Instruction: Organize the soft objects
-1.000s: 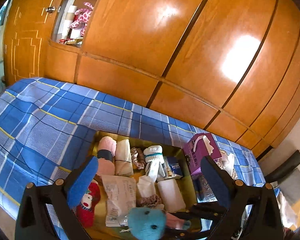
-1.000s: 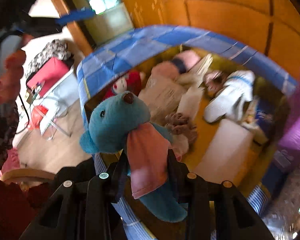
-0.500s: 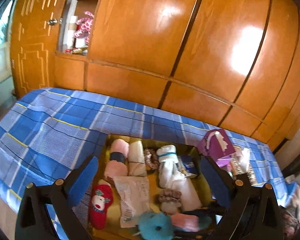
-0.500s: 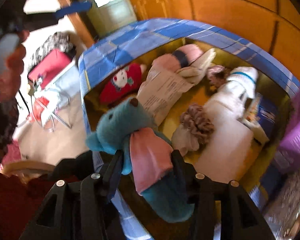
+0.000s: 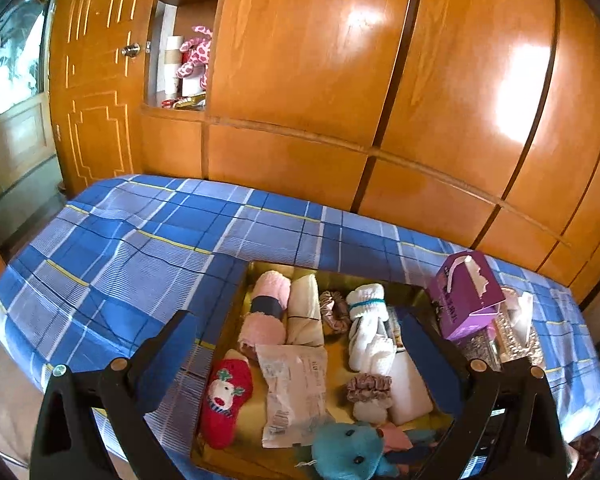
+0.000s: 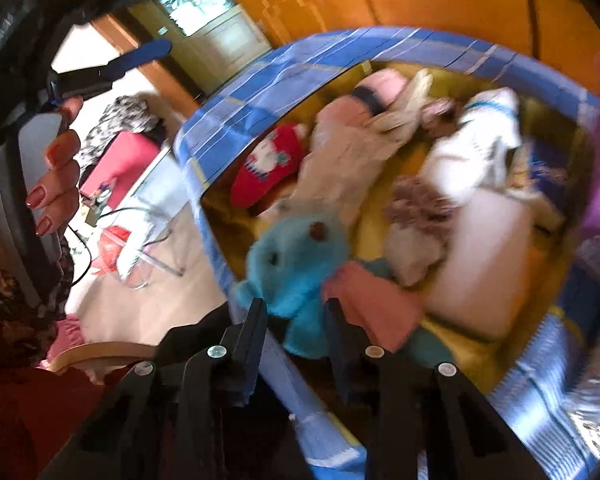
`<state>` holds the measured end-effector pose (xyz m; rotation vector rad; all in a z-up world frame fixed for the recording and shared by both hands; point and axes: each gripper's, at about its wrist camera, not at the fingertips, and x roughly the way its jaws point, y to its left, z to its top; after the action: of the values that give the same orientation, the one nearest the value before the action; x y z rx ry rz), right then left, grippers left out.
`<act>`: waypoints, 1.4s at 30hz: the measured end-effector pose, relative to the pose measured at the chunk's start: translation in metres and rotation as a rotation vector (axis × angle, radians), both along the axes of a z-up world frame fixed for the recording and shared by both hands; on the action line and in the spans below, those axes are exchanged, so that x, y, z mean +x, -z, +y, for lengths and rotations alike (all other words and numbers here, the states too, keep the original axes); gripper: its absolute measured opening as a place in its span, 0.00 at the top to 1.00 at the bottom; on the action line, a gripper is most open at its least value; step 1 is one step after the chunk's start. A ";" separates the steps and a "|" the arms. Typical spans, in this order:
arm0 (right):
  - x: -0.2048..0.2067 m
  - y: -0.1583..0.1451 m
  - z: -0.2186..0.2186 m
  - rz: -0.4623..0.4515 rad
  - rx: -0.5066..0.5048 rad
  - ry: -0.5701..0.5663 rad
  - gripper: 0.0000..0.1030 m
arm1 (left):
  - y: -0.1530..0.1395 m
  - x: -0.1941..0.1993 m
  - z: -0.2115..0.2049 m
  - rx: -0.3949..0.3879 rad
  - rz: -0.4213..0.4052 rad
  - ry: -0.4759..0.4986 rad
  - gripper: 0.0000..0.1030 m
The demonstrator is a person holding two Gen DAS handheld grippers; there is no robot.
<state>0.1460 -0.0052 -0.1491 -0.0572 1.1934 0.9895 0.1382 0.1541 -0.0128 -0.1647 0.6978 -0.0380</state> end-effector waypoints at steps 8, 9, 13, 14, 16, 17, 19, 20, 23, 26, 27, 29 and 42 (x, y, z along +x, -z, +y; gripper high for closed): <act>0.018 0.015 0.016 0.095 0.066 0.074 0.72 | -0.003 -0.004 -0.009 0.044 0.007 -0.001 0.00; 0.016 0.013 0.015 0.089 0.075 0.081 0.71 | -0.003 -0.004 -0.010 0.052 0.011 -0.001 0.00; -0.002 -0.010 0.004 -0.052 0.063 0.155 0.64 | -0.001 -0.006 -0.019 0.117 0.020 -0.016 0.00; -0.006 -0.015 0.001 -0.090 0.045 0.173 0.63 | 0.000 -0.007 -0.021 0.126 0.021 -0.020 0.00; -0.016 -0.028 -0.004 -0.194 -0.007 0.220 0.60 | 0.003 -0.009 -0.025 0.151 0.033 -0.034 0.00; -0.019 -0.034 -0.006 -0.236 -0.030 0.241 0.60 | 0.005 -0.010 -0.028 0.164 0.042 -0.043 0.00; -0.026 -0.044 -0.011 -0.312 -0.079 0.294 0.59 | 0.009 -0.013 -0.032 0.190 0.058 -0.050 0.00; -0.027 -0.048 -0.015 -0.333 -0.099 0.325 0.59 | 0.011 -0.015 -0.034 0.197 0.061 -0.055 0.00; -0.032 -0.060 -0.024 -0.378 -0.139 0.412 0.59 | 0.015 -0.024 -0.038 0.214 0.065 -0.072 0.00; -0.035 -0.069 -0.033 -0.407 -0.158 0.483 0.58 | 0.017 -0.033 -0.039 0.207 0.075 -0.088 0.00; -0.038 -0.074 -0.034 -0.422 -0.172 0.512 0.57 | 0.016 -0.036 -0.039 0.202 0.080 -0.096 0.00; -0.045 -0.081 -0.034 -0.450 -0.191 0.545 0.57 | 0.016 -0.043 -0.039 0.194 0.088 -0.118 0.00; -0.083 -0.120 -0.053 -0.474 -0.190 0.785 0.53 | 0.005 -0.081 -0.040 0.185 0.095 -0.158 0.00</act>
<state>0.0626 -0.0577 -0.0293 0.0273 0.7547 0.1506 0.0577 0.1144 -0.0182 -0.0443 0.7769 0.1861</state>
